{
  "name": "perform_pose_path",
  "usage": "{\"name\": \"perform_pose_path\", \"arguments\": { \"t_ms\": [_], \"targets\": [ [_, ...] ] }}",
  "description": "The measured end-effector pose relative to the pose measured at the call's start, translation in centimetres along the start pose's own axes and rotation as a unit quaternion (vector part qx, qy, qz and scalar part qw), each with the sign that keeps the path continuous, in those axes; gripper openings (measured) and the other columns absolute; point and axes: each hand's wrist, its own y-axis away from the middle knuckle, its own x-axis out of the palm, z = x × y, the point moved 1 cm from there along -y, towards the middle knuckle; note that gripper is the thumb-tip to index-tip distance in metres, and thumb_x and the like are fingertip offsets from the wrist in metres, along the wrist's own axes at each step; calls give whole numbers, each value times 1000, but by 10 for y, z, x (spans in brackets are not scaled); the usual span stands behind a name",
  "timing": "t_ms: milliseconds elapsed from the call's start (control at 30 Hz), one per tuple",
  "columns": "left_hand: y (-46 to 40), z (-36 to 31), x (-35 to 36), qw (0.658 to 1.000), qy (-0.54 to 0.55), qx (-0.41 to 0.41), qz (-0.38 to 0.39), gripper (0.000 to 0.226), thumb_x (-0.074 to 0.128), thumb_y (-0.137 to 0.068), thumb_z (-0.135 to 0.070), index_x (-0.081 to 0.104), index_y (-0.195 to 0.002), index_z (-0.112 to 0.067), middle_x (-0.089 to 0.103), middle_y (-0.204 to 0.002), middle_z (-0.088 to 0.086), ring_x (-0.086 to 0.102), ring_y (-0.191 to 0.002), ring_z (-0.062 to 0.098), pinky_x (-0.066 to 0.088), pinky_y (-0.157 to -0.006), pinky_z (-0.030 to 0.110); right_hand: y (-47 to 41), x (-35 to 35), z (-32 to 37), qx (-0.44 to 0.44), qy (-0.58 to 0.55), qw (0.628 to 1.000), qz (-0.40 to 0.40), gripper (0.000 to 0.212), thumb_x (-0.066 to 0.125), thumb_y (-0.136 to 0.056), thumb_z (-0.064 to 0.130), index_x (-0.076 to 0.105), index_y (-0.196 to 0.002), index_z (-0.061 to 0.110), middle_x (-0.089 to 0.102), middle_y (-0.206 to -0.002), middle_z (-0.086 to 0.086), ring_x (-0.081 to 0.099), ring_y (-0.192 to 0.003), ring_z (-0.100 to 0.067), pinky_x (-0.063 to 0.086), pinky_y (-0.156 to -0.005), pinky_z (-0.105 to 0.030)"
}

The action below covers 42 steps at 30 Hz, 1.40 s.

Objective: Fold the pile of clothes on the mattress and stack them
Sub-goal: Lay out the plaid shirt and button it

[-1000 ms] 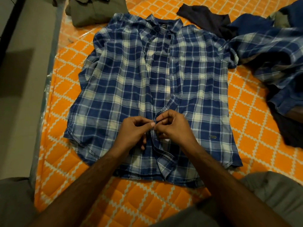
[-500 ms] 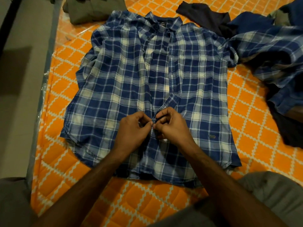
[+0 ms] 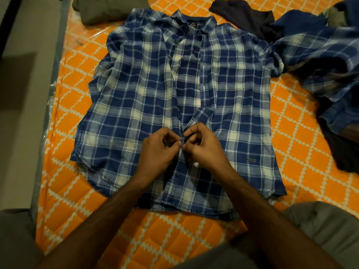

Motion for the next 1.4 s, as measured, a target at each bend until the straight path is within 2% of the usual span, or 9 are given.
{"name": "perform_pose_path", "arguments": {
  "t_ms": [233,467,600,767,967,1067,1200,1300,1400],
  "targets": [
    [-6,4,-2,1000,-25,2,18,27,75,-88,-17,53,-105,-19,66,-81,-3,59,-62,-4,43,-57,8,-2,-5,2,56,-64,996,29,32,66,-86,-10,53,-107,10,66,-80,-16,63,-67,-23,54,-57,-33],
    [-11,7,-9,999,-19,6,51,15,68,-94,-24,57,-104,-21,67,-83,-3,63,-59,5,48,-52,17,-9,-24,5,14,52,997,48,15,61,-96,4,56,-101,18,71,-82,-8,68,-68,-16,61,-65,-38],
    [-33,-7,-10,995,-63,72,18,6,60,-99,-21,58,-105,-21,62,-96,-8,62,-76,3,51,-64,16,-26,-42,20,-58,133,987,-66,10,62,-99,27,58,-91,22,69,-80,1,69,-72,-15,61,-71,-42],
    [-82,-22,-1,986,-144,86,16,14,64,-96,-28,54,-102,-20,57,-99,-6,57,-82,5,43,-68,16,-55,-36,32,-50,296,949,-96,48,63,-85,68,52,-81,21,63,-69,5,60,-63,-11,48,-57,-31],
    [-87,-4,6,983,-176,58,21,19,76,-88,-21,58,-94,-19,60,-85,-7,59,-74,6,45,-63,20,-58,-31,10,-46,328,939,-90,15,66,-87,33,59,-81,21,64,-72,6,63,-68,-14,56,-68,-35],
    [-92,-2,3,988,-152,29,25,16,78,-86,-18,63,-92,-15,66,-86,-4,62,-76,4,47,-63,16,-58,-31,10,-34,329,939,-96,37,67,-85,57,58,-80,21,64,-70,7,61,-67,-12,51,-63,-32],
    [-92,-1,-3,989,-141,17,40,11,76,-87,-11,67,-94,-12,71,-93,-3,64,-80,3,49,-64,13,-54,-19,12,-28,470,876,-104,68,56,-78,82,58,-102,18,67,-91,2,65,-83,-21,48,-66,-32],
    [-92,-1,-6,992,-118,11,39,8,75,-87,-8,68,-91,-10,72,-91,3,69,-77,11,60,-67,27,-49,-12,16,-69,538,832,-119,59,54,-88,68,57,-113,15,67,-102,-4,66,-85,-23,42,-63,-31],
    [-88,-1,-8,997,-80,-1,24,5,74,-88,-13,69,-90,-14,71,-87,4,70,-73,14,60,-63,28,-44,-12,17,-79,524,840,-118,35,57,-93,47,58,-109,16,66,-100,-3,62,-80,-21,41,-63,-30]
  ]
}}
